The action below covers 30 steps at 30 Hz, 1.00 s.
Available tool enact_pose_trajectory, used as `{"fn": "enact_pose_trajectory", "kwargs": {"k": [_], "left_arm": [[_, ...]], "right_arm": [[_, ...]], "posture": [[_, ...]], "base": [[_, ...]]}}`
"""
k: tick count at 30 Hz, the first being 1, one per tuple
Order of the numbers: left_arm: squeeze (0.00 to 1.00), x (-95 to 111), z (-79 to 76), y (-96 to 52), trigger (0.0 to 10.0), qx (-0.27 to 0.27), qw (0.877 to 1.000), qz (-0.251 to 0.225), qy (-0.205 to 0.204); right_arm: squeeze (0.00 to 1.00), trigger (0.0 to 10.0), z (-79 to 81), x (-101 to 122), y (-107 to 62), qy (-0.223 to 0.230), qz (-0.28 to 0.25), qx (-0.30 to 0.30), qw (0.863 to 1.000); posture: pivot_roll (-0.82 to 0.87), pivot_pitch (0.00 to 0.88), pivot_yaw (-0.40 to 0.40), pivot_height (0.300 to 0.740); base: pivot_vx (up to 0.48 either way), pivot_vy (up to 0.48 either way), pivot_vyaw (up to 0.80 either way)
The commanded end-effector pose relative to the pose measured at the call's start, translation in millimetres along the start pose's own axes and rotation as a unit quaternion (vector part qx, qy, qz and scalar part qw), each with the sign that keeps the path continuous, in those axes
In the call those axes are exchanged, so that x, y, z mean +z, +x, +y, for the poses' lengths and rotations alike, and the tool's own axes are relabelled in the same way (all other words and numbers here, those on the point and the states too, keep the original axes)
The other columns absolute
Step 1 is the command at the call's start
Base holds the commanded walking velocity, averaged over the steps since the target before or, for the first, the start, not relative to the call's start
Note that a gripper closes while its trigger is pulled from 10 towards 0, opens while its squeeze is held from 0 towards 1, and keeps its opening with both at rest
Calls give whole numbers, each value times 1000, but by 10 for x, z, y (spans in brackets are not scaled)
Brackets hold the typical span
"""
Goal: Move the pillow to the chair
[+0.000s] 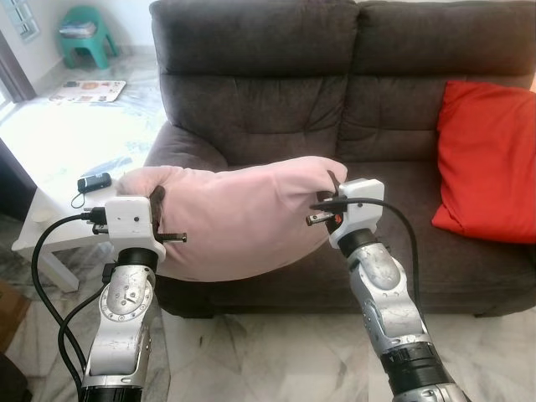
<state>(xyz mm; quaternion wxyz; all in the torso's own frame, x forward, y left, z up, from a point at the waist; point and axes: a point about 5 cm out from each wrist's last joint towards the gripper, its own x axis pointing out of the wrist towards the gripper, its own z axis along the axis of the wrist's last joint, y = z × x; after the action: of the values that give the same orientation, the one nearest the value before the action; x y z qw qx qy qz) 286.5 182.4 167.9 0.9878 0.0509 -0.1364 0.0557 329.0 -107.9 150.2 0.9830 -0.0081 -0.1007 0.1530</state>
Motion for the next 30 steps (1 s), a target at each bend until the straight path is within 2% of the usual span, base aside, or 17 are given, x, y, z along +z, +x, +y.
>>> {"fn": "enact_pose_trajectory", "kwargs": {"k": [1,11,15,18,30], "left_arm": [[0,163,-60,52,10000,-12,999,-37,-2],[0,172,-67,62,10000,-11,999,-39,-4],[0,171,-64,59,10000,-10,999,-40,-4],[0,173,-69,63,10000,-10,999,-40,-6],[0,165,-90,65,10000,-13,999,-39,-9]], "right_arm": [[0,10000,57,199,49,-2,-47,13,999],[0,10000,103,214,59,-15,-51,31,998],[0,10000,102,225,58,-16,-54,30,998],[0,10000,104,205,61,1,-46,30,998],[0,10000,116,209,58,-3,-48,37,998]], "posture": [[65,3,-12,740],[65,12,-19,740],[66,13,-20,740],[64,14,-22,740],[61,18,-26,740]], "base": [[0,0,0],[0,0,0],[0,0,772],[0,0,0],[0,0,0]]}}
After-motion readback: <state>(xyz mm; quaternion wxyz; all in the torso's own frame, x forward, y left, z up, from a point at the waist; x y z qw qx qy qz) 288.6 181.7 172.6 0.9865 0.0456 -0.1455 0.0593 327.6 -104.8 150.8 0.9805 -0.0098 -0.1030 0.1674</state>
